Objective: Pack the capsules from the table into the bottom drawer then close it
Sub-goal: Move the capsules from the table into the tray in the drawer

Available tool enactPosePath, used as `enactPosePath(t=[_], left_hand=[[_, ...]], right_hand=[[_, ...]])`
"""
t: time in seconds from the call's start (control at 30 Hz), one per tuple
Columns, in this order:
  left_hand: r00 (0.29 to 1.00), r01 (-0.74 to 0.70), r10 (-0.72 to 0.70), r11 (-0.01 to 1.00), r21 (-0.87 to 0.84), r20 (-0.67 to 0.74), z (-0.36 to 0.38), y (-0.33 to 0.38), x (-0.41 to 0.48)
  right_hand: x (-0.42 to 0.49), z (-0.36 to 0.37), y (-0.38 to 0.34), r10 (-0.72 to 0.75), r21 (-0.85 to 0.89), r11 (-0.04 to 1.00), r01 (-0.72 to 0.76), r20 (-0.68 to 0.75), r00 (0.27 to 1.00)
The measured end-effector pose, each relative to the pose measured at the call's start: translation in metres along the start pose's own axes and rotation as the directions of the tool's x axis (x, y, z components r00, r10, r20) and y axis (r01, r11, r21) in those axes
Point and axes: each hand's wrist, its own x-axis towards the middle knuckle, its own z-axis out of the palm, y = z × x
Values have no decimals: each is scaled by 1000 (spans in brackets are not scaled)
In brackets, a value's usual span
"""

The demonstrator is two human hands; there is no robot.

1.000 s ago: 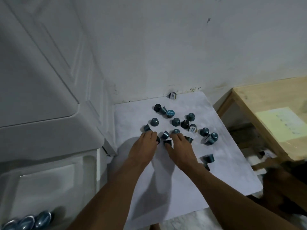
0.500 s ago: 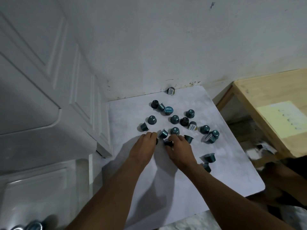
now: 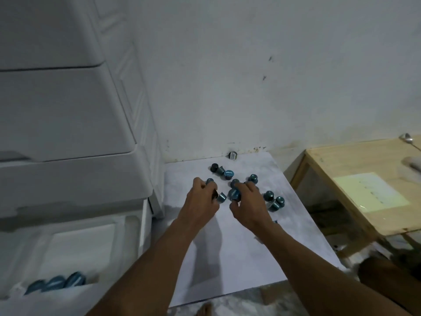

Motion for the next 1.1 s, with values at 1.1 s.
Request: enactPosePath(t=[1.1], left_hand=[[899, 76, -277, 862, -501, -339, -161, -47, -142]], right_hand=[[-107, -15, -178, -278, 95, 950, 298, -178, 944]])
